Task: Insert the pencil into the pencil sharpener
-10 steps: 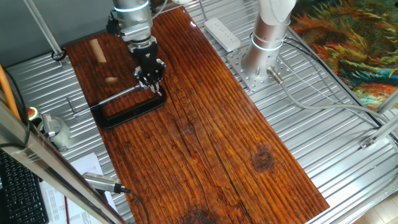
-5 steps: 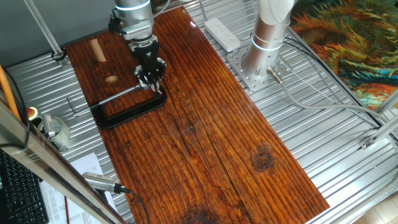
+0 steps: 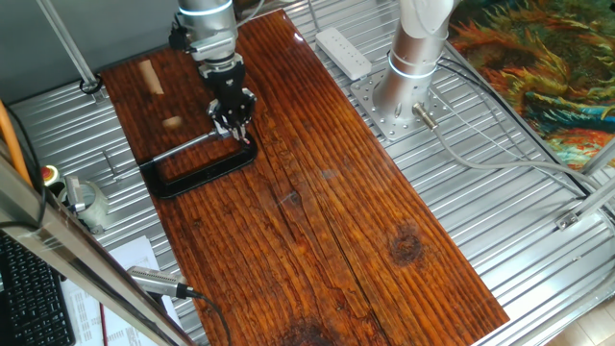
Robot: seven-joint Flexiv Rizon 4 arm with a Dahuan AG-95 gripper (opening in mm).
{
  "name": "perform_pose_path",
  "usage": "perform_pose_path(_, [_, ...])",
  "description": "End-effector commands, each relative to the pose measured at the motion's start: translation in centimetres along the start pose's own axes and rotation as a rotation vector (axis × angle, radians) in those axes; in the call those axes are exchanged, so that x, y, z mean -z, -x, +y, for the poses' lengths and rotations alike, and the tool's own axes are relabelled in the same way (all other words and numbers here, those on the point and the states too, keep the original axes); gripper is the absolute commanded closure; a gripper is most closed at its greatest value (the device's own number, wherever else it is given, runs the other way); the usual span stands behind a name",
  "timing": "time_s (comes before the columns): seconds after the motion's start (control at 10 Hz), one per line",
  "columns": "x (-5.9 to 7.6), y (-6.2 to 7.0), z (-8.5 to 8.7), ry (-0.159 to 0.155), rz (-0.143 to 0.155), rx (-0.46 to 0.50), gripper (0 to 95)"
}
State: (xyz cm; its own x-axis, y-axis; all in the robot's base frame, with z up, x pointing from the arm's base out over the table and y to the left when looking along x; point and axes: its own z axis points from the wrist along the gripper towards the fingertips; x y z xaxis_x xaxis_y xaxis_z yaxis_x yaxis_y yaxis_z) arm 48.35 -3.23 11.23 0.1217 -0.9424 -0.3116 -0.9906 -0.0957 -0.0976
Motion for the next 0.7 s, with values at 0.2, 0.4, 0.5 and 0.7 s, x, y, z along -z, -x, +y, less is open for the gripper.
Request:
perform_pose_path(0.2, [-0.39, -0.35, -0.09, -0.002, 0.007, 0.004, 95.0])
perform_pose_path(0.4, [-0.37, -0.54, -0.01, -0.001, 0.014, 0.009, 95.0])
perform_pose_path(0.5, [-0.41, -0.69, 0.04, -0.001, 0.014, 0.011, 95.0])
perform_pose_path(0.7, [-0.62, -0.94, 0.04, -0.007, 0.015, 0.019, 95.0])
